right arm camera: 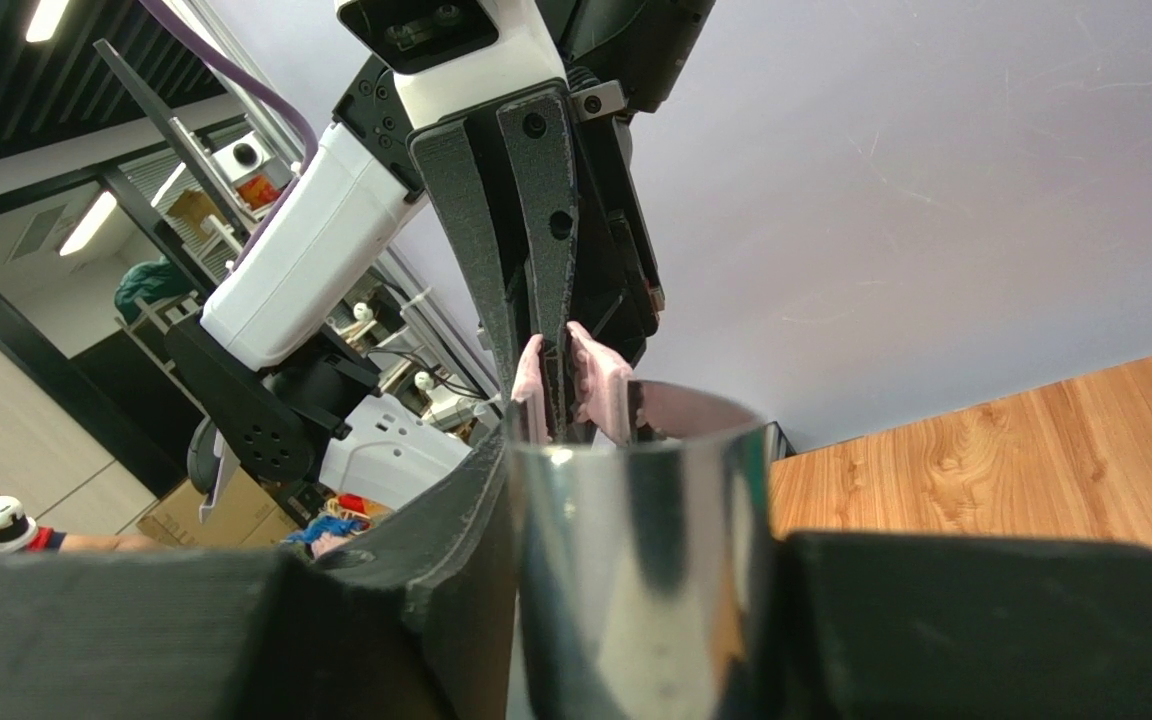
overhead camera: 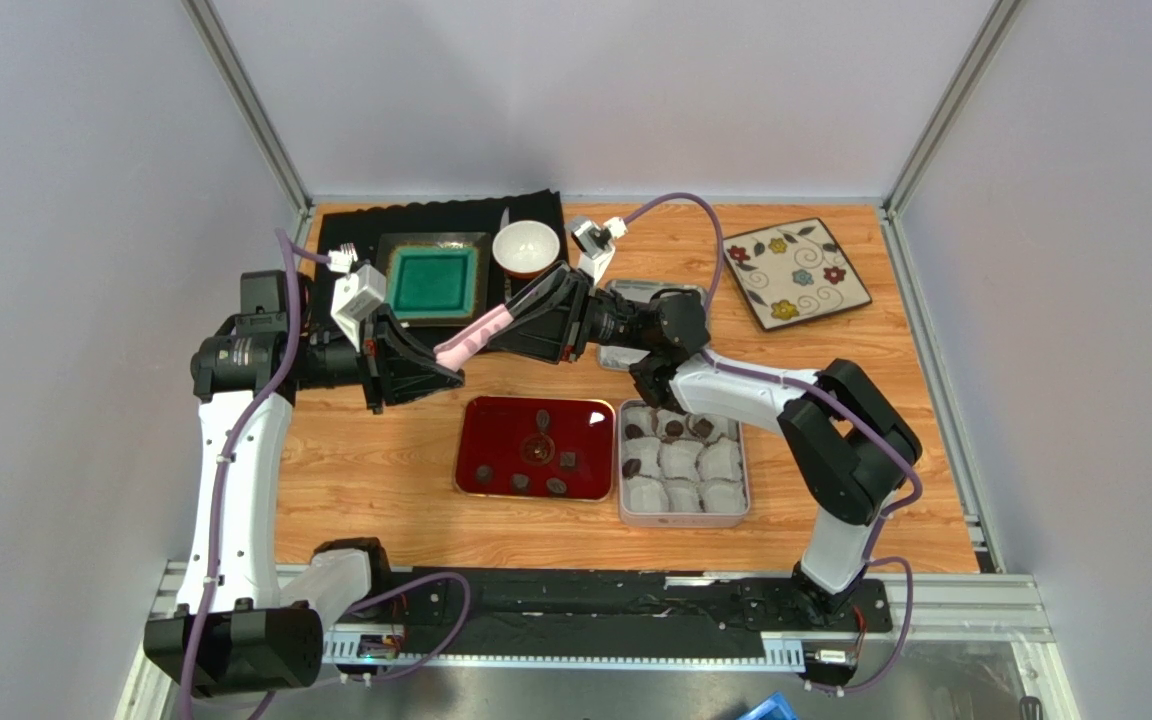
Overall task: Pack the chocolate
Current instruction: Adjust the clamp, then pick up the fake chocolate from the plate.
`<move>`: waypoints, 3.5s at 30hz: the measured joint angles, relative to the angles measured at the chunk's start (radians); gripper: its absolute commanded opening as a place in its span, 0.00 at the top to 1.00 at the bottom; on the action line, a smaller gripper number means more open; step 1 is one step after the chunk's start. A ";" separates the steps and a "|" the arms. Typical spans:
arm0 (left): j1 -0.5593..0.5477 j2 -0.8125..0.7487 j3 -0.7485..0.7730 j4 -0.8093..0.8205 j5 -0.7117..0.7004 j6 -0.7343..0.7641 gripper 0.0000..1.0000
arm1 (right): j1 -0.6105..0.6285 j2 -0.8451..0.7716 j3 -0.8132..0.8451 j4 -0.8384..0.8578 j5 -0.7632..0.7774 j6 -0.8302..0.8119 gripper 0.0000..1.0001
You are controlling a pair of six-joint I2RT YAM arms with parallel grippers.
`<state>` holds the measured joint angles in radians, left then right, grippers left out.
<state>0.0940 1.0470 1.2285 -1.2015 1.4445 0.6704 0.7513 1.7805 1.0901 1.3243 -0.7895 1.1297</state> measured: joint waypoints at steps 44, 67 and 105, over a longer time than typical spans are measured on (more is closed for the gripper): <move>-0.003 -0.017 0.001 0.001 0.039 -0.037 0.92 | 0.060 -0.034 -0.010 -0.014 0.092 -0.106 0.55; -0.003 -0.022 -0.044 0.095 0.064 -0.108 0.40 | 0.071 -0.095 -0.068 -0.050 0.172 -0.144 1.00; 0.103 0.323 -0.446 0.553 -0.298 -0.368 0.10 | 0.328 -0.322 -0.109 -1.334 1.029 -1.140 1.00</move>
<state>0.1974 1.3697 0.7830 -0.6483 1.1465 0.3023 1.0794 1.4586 0.9806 -0.0093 0.2394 -0.0101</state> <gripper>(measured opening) 0.901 0.239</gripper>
